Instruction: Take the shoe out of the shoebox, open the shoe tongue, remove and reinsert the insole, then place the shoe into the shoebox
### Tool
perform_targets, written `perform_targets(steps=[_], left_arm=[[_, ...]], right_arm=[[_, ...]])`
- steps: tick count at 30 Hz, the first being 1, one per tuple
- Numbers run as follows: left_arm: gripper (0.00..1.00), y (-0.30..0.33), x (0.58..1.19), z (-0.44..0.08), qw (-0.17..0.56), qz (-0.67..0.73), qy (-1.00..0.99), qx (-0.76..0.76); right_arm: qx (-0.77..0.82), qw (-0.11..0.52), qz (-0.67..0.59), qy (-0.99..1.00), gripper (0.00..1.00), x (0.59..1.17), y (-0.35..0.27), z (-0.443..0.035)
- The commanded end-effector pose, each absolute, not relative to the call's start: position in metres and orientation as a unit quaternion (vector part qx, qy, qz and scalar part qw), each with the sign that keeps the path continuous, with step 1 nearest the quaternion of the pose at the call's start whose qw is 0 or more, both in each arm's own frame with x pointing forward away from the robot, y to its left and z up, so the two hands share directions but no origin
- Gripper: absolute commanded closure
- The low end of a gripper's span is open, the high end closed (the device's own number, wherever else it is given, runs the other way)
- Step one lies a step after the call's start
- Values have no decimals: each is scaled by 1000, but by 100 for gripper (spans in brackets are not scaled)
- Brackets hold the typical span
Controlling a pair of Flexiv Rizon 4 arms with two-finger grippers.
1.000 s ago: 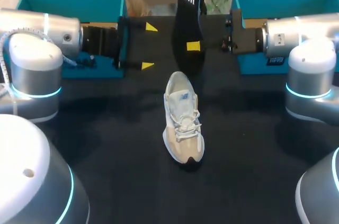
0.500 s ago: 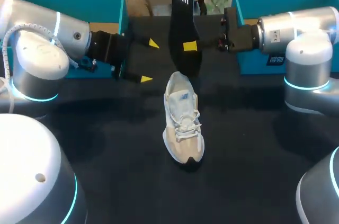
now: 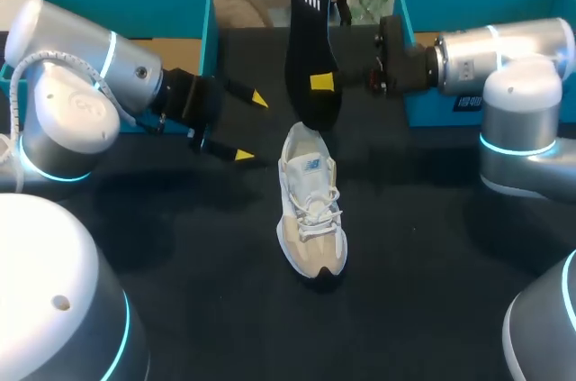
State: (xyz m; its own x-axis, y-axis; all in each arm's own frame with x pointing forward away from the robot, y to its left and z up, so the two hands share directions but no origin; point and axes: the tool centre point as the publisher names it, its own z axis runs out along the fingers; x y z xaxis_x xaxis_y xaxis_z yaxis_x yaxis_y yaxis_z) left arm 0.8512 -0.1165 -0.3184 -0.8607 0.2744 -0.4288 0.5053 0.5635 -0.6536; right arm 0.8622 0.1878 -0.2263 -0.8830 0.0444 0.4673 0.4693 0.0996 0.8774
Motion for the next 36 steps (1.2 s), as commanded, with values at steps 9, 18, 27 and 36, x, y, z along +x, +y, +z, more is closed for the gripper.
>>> perform_targets(steps=[9,18,27,36], left_arm=[[0,-122,844,-346,120,-391,888,208],[0,-129,843,-352,117,-393,892,189],[0,-141,842,-356,118,-392,894,180],[0,-146,841,-358,122,-391,896,173]], right_arm=[[-151,187,-640,-730,100,870,198,-253],[-143,195,-656,-715,100,860,204,-267],[-144,206,-660,-708,100,849,211,-281],[-144,206,-660,-708,100,849,211,-281]])
